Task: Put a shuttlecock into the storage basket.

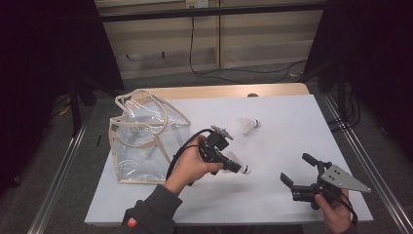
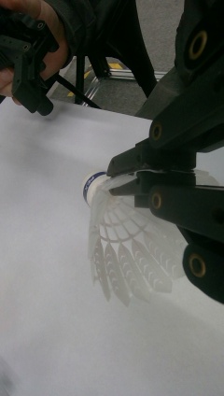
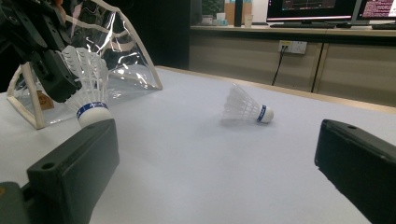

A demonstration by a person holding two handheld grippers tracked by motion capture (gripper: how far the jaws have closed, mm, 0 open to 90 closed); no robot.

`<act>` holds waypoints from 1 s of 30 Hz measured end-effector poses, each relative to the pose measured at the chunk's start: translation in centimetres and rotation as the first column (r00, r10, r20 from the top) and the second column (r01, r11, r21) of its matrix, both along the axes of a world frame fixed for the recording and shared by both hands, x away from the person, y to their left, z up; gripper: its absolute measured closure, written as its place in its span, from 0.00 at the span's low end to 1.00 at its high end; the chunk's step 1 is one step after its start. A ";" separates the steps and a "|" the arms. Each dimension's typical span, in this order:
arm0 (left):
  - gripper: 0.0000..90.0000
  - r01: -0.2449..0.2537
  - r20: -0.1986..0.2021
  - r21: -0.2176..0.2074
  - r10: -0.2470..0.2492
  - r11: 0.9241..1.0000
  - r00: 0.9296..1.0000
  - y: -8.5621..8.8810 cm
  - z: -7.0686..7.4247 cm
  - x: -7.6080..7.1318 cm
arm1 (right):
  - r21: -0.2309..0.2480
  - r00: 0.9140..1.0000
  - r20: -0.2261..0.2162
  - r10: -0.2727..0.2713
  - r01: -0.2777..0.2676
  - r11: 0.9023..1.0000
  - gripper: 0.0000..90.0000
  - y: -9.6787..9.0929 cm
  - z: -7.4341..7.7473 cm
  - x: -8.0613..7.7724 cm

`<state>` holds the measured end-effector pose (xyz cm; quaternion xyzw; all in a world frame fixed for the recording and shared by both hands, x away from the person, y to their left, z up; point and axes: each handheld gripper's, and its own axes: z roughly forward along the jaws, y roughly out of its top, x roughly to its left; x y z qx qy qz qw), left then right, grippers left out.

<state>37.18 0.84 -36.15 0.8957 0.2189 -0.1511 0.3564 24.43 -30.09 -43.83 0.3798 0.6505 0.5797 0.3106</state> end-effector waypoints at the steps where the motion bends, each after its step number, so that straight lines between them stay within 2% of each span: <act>1: 1.00 0.001 -0.005 -0.001 -0.001 1.000 1.000 0.0 0.0 0.0 | 0.002 1.000 0.002 0.002 -0.002 1.000 0.00 0.0 0.0 0.0; 9: 1.00 0.008 0.002 0.009 -0.008 1.000 1.000 0.0 0.1 0.0 | -0.002 1.000 0.001 0.001 -0.001 1.000 0.00 0.0 0.0 0.1; 14: 1.00 -0.005 -0.006 -0.005 0.005 1.000 1.000 0.0 0.2 0.1 | 0.001 1.000 -0.002 0.004 -0.004 1.000 0.00 0.0 0.0 0.1; 17: 1.00 0.007 0.002 0.006 -0.007 1.000 1.000 0.0 0.4 0.2 | 0.008 1.000 -0.001 0.001 -0.001 1.000 0.00 -0.1 0.0 0.2; 19: 1.00 -0.003 -0.005 -0.001 0.003 1.000 1.000 -0.1 0.5 0.1 | 0.010 1.000 -0.003 0.003 -0.003 1.000 0.00 0.0 0.0 0.3; 20: 1.00 0.012 0.003 0.007 -0.012 1.000 1.000 0.0 0.5 0.2 | 0.008 1.000 -0.002 0.005 -0.005 1.000 0.00 0.0 0.0 0.4; 30: 1.00 0.003 0.004 0.010 -0.003 1.000 1.000 0.1 0.9 0.2 | 0.014 1.000 -0.006 0.011 -0.011 1.000 0.00 0.0 0.0 0.5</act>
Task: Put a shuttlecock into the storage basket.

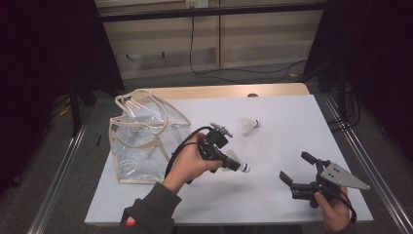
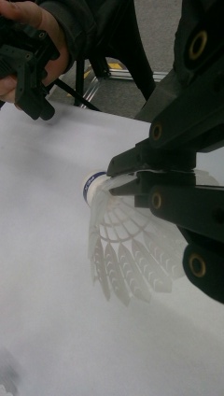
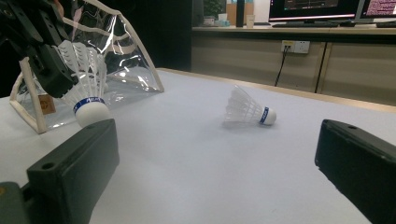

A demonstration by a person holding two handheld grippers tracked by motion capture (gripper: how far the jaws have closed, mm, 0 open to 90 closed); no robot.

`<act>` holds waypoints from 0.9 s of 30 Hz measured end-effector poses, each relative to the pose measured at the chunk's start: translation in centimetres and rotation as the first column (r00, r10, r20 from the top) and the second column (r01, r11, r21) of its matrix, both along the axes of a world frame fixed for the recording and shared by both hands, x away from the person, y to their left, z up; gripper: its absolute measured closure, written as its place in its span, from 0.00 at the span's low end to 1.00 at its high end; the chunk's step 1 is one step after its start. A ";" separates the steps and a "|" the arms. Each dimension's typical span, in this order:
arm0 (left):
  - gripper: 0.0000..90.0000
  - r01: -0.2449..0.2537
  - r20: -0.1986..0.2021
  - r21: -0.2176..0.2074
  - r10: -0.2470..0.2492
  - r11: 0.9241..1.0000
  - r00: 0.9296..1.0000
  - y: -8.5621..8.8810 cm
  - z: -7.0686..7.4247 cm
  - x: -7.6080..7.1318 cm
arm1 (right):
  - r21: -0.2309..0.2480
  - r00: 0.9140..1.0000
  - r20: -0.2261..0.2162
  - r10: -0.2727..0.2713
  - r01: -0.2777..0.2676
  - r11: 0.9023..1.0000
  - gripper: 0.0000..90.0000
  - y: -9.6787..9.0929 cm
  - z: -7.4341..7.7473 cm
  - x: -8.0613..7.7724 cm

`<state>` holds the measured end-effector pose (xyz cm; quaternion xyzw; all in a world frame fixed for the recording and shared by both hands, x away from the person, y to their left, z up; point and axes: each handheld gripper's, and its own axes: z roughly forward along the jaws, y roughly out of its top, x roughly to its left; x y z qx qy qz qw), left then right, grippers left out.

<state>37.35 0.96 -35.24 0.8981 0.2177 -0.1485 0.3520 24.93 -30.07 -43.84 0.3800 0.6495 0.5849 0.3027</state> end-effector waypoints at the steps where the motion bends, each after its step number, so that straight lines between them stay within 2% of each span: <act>1: 1.00 -0.002 -0.002 0.001 0.002 1.000 1.000 0.0 0.1 0.0 | -0.006 1.000 0.002 -0.001 0.001 1.000 0.00 0.0 0.0 0.0; 9: 1.00 -0.006 0.000 0.008 0.006 1.000 1.000 0.2 0.3 0.2 | 0.000 1.000 -0.001 -0.010 0.010 1.000 0.00 -0.2 0.0 -0.3; 11: 1.00 0.008 0.009 0.018 -0.008 1.000 1.000 0.4 0.5 0.3 | 0.001 1.000 0.003 -0.008 0.008 1.000 0.00 -0.2 0.1 -0.3; 13: 1.00 -0.012 0.003 0.009 0.011 1.000 1.000 0.5 0.7 0.2 | -0.003 1.000 0.004 -0.005 0.005 1.000 0.00 -0.1 0.0 -0.2; 18: 1.00 -0.026 0.003 0.002 0.026 1.000 1.000 0.9 1.3 0.3 | 0.000 1.000 -0.001 -0.001 0.001 1.000 0.00 0.1 0.0 -0.2; 23: 1.00 -0.021 0.016 0.010 0.021 1.000 1.000 1.3 1.8 0.5 | -0.007 1.000 0.000 0.002 -0.002 1.000 0.00 0.2 0.0 -0.1; 26: 1.00 -0.035 0.003 -0.006 0.035 0.999 0.999 1.4 2.1 0.5 | -0.008 1.000 0.002 0.005 -0.005 1.000 0.00 0.4 0.1 0.0; 27: 1.00 -0.026 0.009 0.004 0.026 1.000 1.000 1.5 2.1 0.6 | -0.007 1.000 0.002 0.009 -0.009 1.000 0.00 0.4 0.0 0.0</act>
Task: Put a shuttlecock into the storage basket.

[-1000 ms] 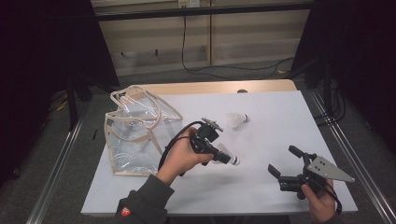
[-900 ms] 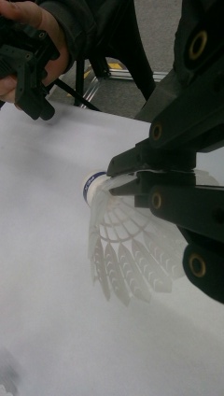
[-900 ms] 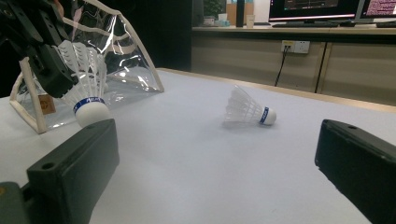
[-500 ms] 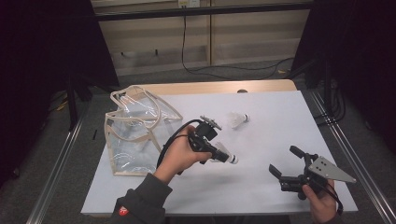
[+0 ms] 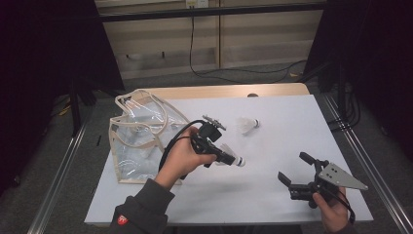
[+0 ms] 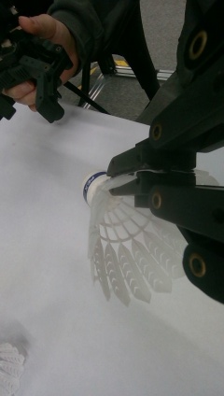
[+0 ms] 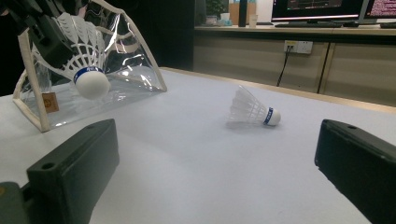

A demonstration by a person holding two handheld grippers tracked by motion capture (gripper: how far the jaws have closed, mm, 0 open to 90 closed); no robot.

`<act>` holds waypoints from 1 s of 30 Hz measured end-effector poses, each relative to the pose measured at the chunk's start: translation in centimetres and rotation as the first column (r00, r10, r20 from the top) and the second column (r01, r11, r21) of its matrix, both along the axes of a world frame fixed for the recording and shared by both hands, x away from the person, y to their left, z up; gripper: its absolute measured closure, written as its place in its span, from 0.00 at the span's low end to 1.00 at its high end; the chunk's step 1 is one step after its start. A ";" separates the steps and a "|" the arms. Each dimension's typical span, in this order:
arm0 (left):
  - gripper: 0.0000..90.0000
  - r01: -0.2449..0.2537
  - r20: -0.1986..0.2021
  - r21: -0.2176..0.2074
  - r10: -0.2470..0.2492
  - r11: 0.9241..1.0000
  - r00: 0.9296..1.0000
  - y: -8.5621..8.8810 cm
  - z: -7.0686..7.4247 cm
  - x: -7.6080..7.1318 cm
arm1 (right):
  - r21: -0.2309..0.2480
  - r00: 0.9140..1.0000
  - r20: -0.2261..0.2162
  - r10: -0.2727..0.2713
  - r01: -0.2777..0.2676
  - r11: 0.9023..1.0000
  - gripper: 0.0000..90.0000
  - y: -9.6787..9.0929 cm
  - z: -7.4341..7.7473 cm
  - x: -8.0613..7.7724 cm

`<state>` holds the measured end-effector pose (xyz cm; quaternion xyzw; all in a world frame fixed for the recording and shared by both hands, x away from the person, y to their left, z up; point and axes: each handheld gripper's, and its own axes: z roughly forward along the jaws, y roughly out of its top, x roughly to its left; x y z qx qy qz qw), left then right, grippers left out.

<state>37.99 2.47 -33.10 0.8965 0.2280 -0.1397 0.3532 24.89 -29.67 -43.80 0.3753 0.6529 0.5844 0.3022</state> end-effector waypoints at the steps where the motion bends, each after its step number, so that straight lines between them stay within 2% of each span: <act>1: 1.00 -0.016 -0.005 -0.006 0.016 1.000 1.000 0.0 0.1 -0.1 | 0.000 1.000 -0.001 0.000 0.000 1.000 0.00 0.0 0.0 0.0; 2: 1.00 -0.005 -0.001 -0.001 0.005 1.000 1.000 0.1 0.2 0.1 | 0.000 1.000 -0.001 0.000 0.000 1.000 0.00 0.0 0.0 0.0; 4: 1.00 -0.020 -0.004 -0.010 0.020 1.000 1.000 0.2 0.3 0.1 | 0.001 1.000 -0.002 -0.002 0.002 1.000 0.00 0.0 0.0 0.0; 9: 1.00 -0.017 0.004 0.008 0.017 1.000 1.000 0.6 0.6 0.4 | -0.002 1.000 0.000 -0.003 0.003 1.000 0.00 -0.1 0.0 0.0; 13: 1.00 -0.034 0.003 -0.001 0.034 0.999 0.999 0.7 1.1 0.5 | -0.001 1.000 0.000 -0.005 0.005 1.000 0.00 -0.2 0.0 0.0; 15: 1.00 -0.023 0.013 0.008 0.022 1.000 1.000 0.9 1.3 0.6 | -0.002 1.000 -0.001 -0.004 0.004 1.000 0.00 -0.2 0.0 0.0; 17: 1.00 -0.037 0.003 -0.006 0.037 0.999 0.999 1.0 1.6 0.6 | -0.005 1.000 0.003 -0.004 0.004 1.000 0.00 -0.1 0.0 0.0; 19: 1.00 -0.032 0.018 0.001 0.032 0.999 0.999 1.2 1.9 0.7 | -0.006 1.000 0.003 -0.002 0.002 1.000 0.00 -0.1 0.0 0.0; 30: 1.00 -0.058 0.011 0.003 0.058 0.998 0.998 2.1 2.7 1.2 | -0.003 1.000 0.001 0.003 -0.003 1.000 0.00 0.0 -0.1 0.1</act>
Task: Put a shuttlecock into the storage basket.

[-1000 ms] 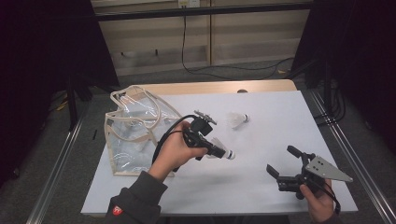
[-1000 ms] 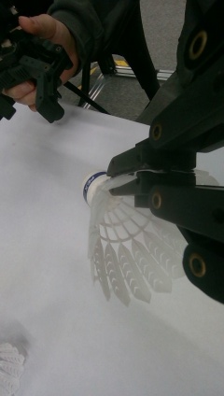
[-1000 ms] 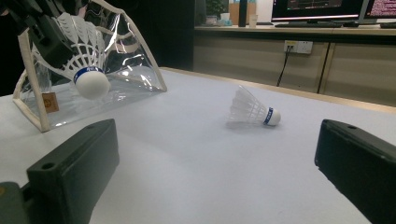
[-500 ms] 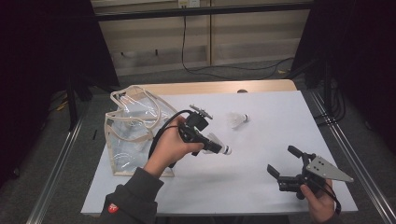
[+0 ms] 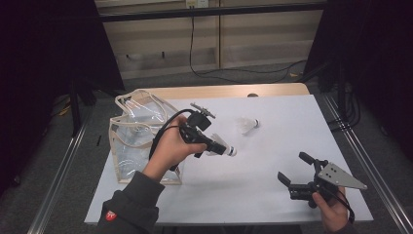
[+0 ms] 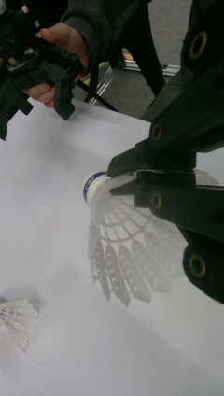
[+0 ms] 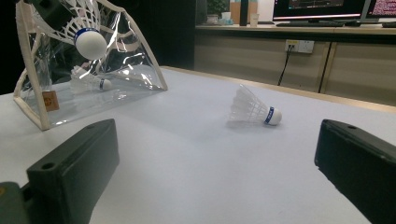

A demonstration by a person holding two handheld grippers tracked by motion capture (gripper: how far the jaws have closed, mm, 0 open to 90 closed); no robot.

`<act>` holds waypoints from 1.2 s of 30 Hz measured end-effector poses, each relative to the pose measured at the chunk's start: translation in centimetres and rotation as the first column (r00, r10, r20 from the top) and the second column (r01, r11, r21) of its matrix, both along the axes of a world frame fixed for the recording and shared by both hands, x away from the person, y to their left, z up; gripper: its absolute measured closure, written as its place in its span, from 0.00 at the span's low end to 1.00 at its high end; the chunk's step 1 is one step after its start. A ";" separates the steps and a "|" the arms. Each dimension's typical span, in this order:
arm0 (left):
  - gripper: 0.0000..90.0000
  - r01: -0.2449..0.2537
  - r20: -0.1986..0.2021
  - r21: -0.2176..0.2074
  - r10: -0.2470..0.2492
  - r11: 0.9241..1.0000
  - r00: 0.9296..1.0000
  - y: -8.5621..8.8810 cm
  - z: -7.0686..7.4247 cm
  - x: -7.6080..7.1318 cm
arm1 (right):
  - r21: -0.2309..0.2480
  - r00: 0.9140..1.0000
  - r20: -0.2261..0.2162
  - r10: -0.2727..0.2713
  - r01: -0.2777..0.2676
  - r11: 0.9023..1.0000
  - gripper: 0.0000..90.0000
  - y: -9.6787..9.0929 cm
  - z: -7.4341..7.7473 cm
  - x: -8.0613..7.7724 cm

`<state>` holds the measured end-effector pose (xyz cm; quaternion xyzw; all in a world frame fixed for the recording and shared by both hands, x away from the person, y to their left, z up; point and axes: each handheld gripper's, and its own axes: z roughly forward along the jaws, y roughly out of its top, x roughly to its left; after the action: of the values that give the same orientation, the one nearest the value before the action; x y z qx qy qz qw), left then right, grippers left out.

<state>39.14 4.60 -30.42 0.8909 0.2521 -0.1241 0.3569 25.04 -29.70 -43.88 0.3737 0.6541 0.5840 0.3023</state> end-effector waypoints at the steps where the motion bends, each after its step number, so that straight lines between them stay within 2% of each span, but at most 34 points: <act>1: 1.00 0.001 0.001 0.003 -0.001 1.000 1.000 0.0 0.0 0.0 | 0.000 1.000 -0.001 0.000 0.000 1.000 0.00 0.0 0.0 0.0; 7: 1.00 0.002 0.008 0.007 -0.002 1.000 1.000 0.3 0.5 0.2 | 0.001 1.000 -0.003 0.002 -0.002 1.000 0.00 0.1 0.0 0.1; 11: 1.00 -0.018 0.005 -0.003 0.018 1.000 1.000 0.4 0.9 0.2 | 0.001 1.000 0.001 0.007 -0.007 1.000 0.00 0.2 0.1 0.2; 12: 1.00 -0.007 0.009 0.003 0.007 1.000 1.000 0.5 0.9 0.3 | 0.000 1.000 0.002 0.006 -0.006 1.000 0.00 0.3 0.1 0.2; 15: 1.00 -0.014 0.010 0.008 0.014 1.000 1.000 0.7 1.1 0.4 | 0.001 1.000 0.003 0.013 -0.013 1.000 0.00 0.4 0.1 0.2; 18: 1.00 -0.041 0.003 -0.003 0.041 0.999 0.999 0.8 1.2 0.3 | 0.002 1.000 0.000 0.016 -0.016 1.000 0.00 0.5 0.2 0.3; 24: 1.00 -0.054 -0.001 -0.002 0.054 0.999 0.999 1.3 1.5 0.6 | 0.004 1.000 0.000 0.022 -0.022 1.000 0.00 0.7 0.1 0.5; 31: 1.00 -0.044 0.019 0.020 0.043 0.999 0.999 1.7 2.1 0.7 | 0.006 1.000 0.000 0.019 -0.019 1.000 0.00 0.6 0.1 0.6; 36: 1.00 -0.059 0.023 0.023 0.058 0.998 0.998 1.7 2.4 0.8 | 0.004 1.000 0.000 0.022 -0.022 1.000 0.00 0.6 0.1 0.5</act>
<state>39.93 6.28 -28.02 0.8886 0.2757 -0.1008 0.3524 25.59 -29.10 -43.73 0.3670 0.6570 0.5888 0.2950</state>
